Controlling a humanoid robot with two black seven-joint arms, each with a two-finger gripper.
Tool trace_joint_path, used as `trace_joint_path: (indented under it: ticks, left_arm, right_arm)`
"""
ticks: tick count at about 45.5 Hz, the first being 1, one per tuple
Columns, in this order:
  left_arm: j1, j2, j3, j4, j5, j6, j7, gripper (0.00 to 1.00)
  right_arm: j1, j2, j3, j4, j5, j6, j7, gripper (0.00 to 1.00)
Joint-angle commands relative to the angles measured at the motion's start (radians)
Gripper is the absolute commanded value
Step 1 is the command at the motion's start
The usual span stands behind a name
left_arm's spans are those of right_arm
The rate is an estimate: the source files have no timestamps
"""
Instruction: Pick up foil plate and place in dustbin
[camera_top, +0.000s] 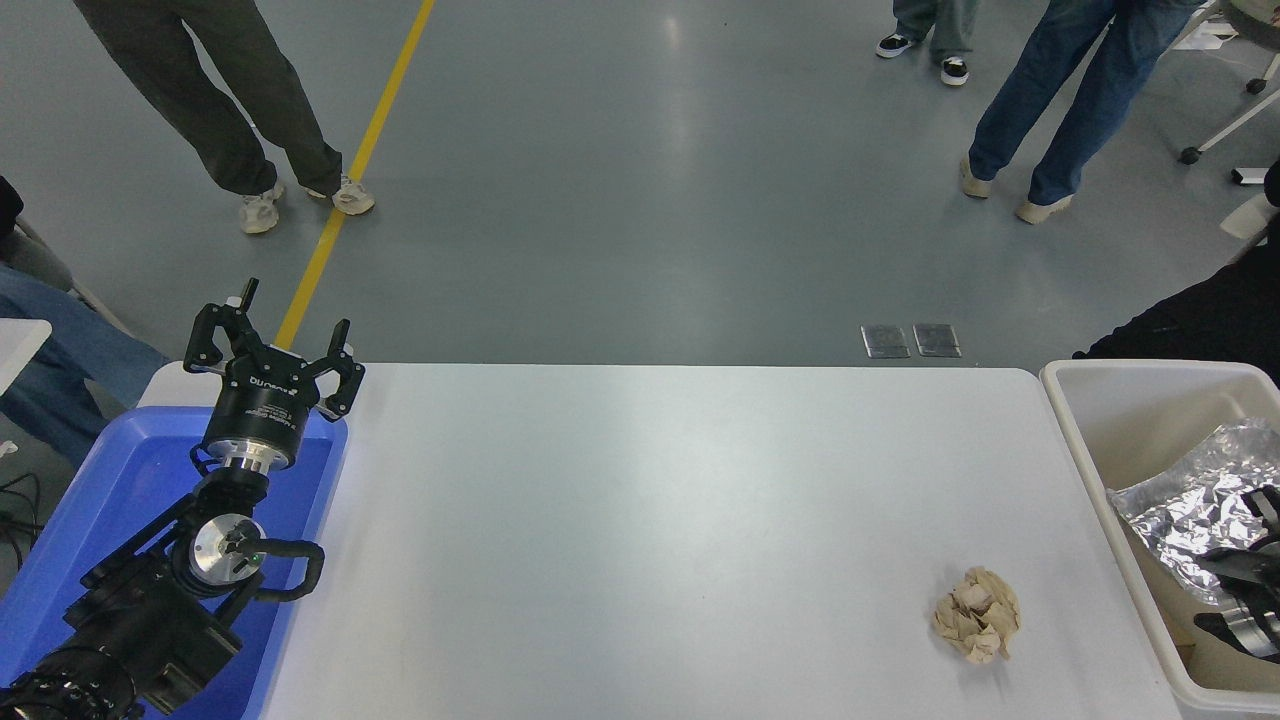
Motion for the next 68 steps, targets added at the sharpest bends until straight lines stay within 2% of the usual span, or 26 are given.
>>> trace_joint_path:
  ticks: [1, 9, 22, 28, 36, 42, 56, 65, 68]
  left_arm:
    - [0.0, 0.0, 0.0, 0.0, 0.0, 0.0, 0.0, 0.98]
    - [0.0, 0.0, 0.0, 0.0, 0.0, 0.0, 0.0, 0.98]
    - [0.0, 0.0, 0.0, 0.0, 0.0, 0.0, 0.0, 0.98]
    - [0.0, 0.0, 0.002, 0.0, 0.0, 0.0, 0.002, 0.98]
    - [0.0, 0.0, 0.003, 0.0, 0.0, 0.0, 0.002, 0.98]
    - [0.0, 0.0, 0.003, 0.001, 0.0, 0.002, 0.002, 0.98]
    - [0.0, 0.0, 0.003, 0.0, 0.0, 0.0, 0.002, 0.98]
    - [0.0, 0.0, 0.003, 0.001, 0.0, 0.002, 0.002, 0.98]
    - [0.0, 0.0, 0.003, 0.0, 0.0, 0.0, 0.002, 0.98]
  right_arm:
    - [0.046, -0.017, 0.002, 0.006, -0.001, 0.005, 0.0, 1.0]
    - [0.233, -0.06, -0.004, 0.094, -0.01, 0.008, 0.002, 1.0]
    - [0.558, -0.005, -0.009, 0.272, -0.117, 0.08, 0.006, 1.0]
    - [0.635, 0.038, -0.011, 0.361, -0.125, 0.11, 0.006, 1.0]
    - [0.768, 0.032, -0.038, 0.526, -0.123, 0.197, 0.003, 1.0]
    - [0.9, 0.014, -0.121, 0.618, -0.123, 0.349, 0.0, 1.0]
    - [1.16, -0.028, -0.308, 0.697, -0.125, 0.886, -0.001, 1.0]
    - [1.249, -0.012, -0.397, 0.741, -0.137, 1.087, -0.003, 1.0]
    - [1.299, -0.005, -0.443, 0.789, -0.163, 1.248, -0.004, 1.0]
